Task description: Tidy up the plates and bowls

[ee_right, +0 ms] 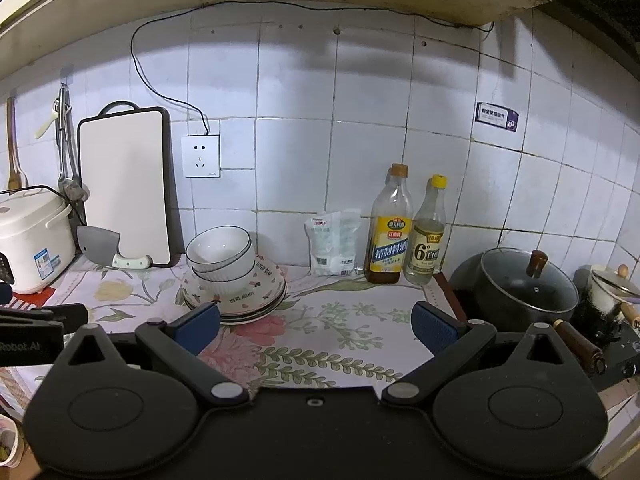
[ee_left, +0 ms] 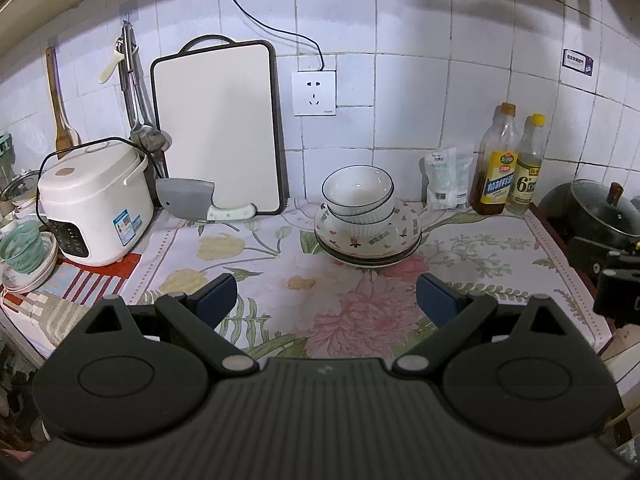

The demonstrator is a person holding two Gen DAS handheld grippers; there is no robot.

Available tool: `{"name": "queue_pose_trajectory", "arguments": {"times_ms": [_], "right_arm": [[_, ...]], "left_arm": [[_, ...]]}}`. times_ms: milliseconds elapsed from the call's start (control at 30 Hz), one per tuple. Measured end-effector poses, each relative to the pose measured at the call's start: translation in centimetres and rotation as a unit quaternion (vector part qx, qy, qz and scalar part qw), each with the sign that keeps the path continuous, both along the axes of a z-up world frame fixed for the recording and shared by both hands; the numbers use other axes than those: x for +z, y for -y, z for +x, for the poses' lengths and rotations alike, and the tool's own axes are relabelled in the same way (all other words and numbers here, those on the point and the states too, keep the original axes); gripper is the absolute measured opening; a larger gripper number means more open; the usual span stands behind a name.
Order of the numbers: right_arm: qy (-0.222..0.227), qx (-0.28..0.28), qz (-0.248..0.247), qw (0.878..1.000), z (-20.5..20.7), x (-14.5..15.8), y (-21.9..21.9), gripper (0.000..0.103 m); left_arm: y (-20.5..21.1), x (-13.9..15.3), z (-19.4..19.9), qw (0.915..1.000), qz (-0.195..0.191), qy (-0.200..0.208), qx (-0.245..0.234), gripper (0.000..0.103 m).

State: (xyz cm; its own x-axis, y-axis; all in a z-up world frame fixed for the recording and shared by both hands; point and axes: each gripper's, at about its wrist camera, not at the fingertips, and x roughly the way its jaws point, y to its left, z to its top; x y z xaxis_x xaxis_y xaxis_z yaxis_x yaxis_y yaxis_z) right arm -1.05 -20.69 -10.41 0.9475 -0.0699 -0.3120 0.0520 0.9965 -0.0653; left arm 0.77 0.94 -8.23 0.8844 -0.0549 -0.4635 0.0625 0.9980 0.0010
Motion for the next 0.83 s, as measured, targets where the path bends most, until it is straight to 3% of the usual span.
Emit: {"name": "queue_pose_trajectory", "arguments": {"times_ms": [833], "right_arm": [[-0.012, 0.010, 0.015, 1.000, 0.03, 0.07, -0.20, 0.103]], "left_arm": [[0.22, -0.20, -0.13, 0.9999, -0.008, -0.014, -0.003, 0.102]]}}
